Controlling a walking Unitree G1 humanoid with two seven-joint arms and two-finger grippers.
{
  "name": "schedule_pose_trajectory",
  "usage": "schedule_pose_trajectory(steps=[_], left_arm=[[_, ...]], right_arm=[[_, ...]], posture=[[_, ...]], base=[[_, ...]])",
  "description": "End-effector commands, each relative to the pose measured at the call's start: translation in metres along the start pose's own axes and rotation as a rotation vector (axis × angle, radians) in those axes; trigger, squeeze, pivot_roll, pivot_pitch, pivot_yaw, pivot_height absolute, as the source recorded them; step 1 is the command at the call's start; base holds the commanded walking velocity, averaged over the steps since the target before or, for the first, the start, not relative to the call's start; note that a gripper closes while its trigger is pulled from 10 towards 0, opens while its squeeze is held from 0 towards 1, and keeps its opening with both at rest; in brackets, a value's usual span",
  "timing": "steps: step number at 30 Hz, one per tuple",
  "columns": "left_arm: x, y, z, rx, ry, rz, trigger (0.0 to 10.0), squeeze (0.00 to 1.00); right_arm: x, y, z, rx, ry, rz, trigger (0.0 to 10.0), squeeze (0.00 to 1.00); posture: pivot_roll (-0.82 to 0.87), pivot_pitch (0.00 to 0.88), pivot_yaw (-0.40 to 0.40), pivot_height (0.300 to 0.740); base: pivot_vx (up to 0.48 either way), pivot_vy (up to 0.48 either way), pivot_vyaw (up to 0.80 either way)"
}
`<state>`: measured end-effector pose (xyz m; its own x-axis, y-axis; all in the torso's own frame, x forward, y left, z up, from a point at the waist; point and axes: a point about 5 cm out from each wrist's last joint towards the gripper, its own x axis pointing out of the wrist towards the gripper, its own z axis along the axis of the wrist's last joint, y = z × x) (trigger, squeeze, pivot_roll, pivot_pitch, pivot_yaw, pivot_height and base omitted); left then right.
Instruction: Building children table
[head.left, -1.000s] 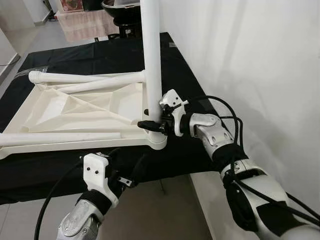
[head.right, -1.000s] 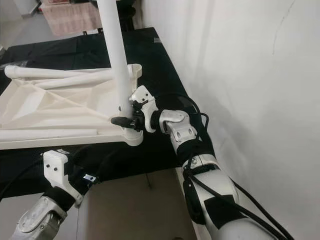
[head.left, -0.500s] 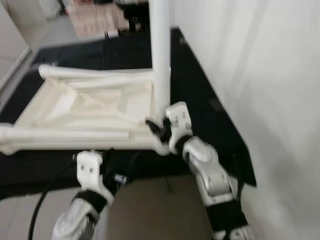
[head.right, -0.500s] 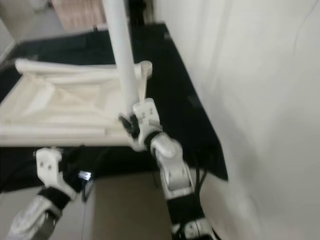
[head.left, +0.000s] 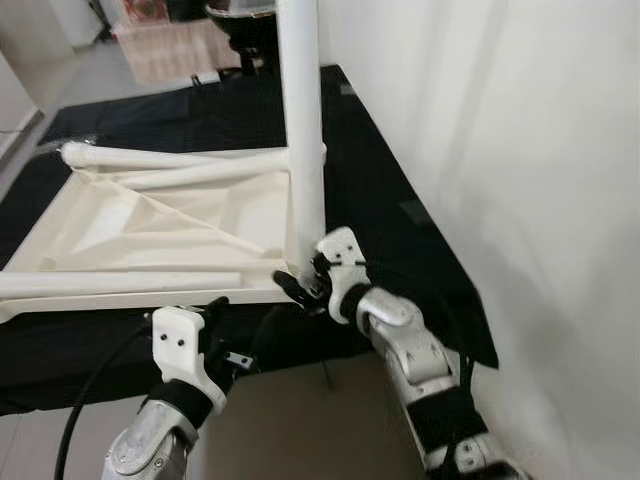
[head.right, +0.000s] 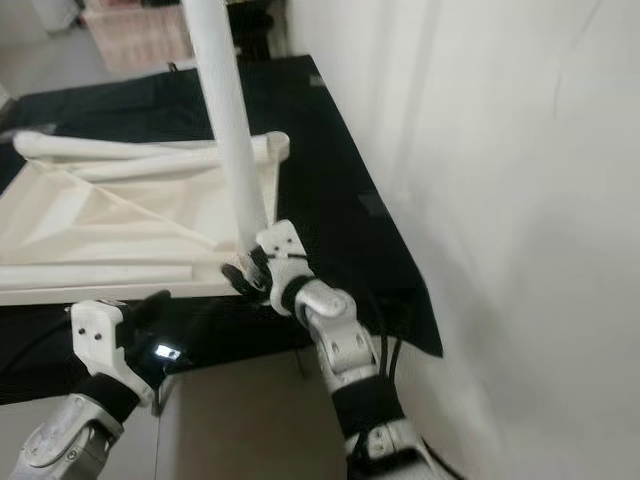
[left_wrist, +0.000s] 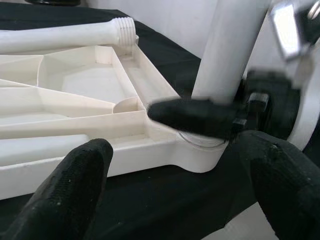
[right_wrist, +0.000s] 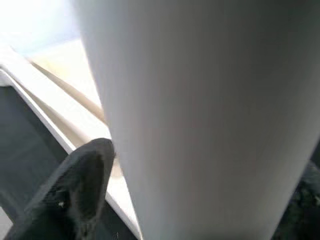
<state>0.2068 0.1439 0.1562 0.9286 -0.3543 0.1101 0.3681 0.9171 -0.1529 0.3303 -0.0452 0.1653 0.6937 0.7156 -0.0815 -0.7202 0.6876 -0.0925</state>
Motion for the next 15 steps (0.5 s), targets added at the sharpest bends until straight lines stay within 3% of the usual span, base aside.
schedule_pose_trajectory(steps=[1, 2, 3, 5, 9, 10, 12, 13, 15], left_arm=[[-0.002, 0.003, -0.004, 0.003, 0.023, 0.013, 10.0, 0.00], [-0.002, 0.003, -0.004, 0.000, 0.023, 0.010, 10.0, 0.00], [-0.002, 0.003, -0.004, 0.000, 0.023, 0.010, 10.0, 0.00], [-0.002, 0.002, -0.004, -0.005, 0.024, 0.007, 10.0, 0.00], [-0.003, 0.001, -0.004, -0.006, 0.024, 0.006, 10.0, 0.00], [-0.003, 0.000, -0.004, -0.007, 0.024, 0.006, 10.0, 0.00], [-0.003, -0.001, -0.003, -0.008, 0.024, 0.006, 10.0, 0.00], [-0.004, -0.001, -0.003, -0.008, 0.024, 0.006, 10.0, 0.00], [-0.004, -0.002, -0.003, -0.010, 0.025, 0.005, 10.0, 0.00]], right_arm=[[0.004, 0.003, 0.007, -0.028, -0.011, 0.086, 10.0, 1.00], [0.005, -0.004, 0.007, -0.062, -0.002, 0.132, 10.0, 0.00], [0.005, -0.004, 0.007, -0.062, -0.002, 0.132, 10.0, 0.00], [0.012, -0.021, 0.011, -0.096, 0.012, 0.233, 10.0, 0.00], [0.018, -0.032, 0.017, -0.091, 0.012, 0.237, 10.0, 0.00], [0.022, -0.036, 0.021, -0.078, 0.009, 0.230, 5.8, 0.00], [0.023, -0.038, 0.023, -0.069, 0.008, 0.231, 5.8, 0.00], [0.025, -0.039, 0.026, -0.058, 0.002, 0.243, 0.0, 0.00], [0.025, -0.039, 0.031, -0.061, -0.008, 0.299, 0.0, 0.00]], posture=[[0.01, 0.153, 0.042, 0.740], [0.02, 0.153, 0.042, 0.740], [0.02, 0.153, 0.042, 0.740], [0.03, 0.153, 0.040, 0.740], [0.04, 0.153, 0.039, 0.740], [0.04, 0.154, 0.036, 0.740], [0.04, 0.154, 0.036, 0.740], [0.05, 0.155, 0.035, 0.740], [0.05, 0.161, 0.035, 0.740]], base=[[0.000, 0.000, 0.00], [0.000, 0.000, 0.00], [0.000, 0.000, 0.00], [0.000, 0.000, 0.00], [0.000, 0.000, 0.00], [0.000, 0.000, 0.00], [0.000, 0.000, 0.00], [0.000, 0.000, 0.00], [0.000, 0.000, 0.00]])
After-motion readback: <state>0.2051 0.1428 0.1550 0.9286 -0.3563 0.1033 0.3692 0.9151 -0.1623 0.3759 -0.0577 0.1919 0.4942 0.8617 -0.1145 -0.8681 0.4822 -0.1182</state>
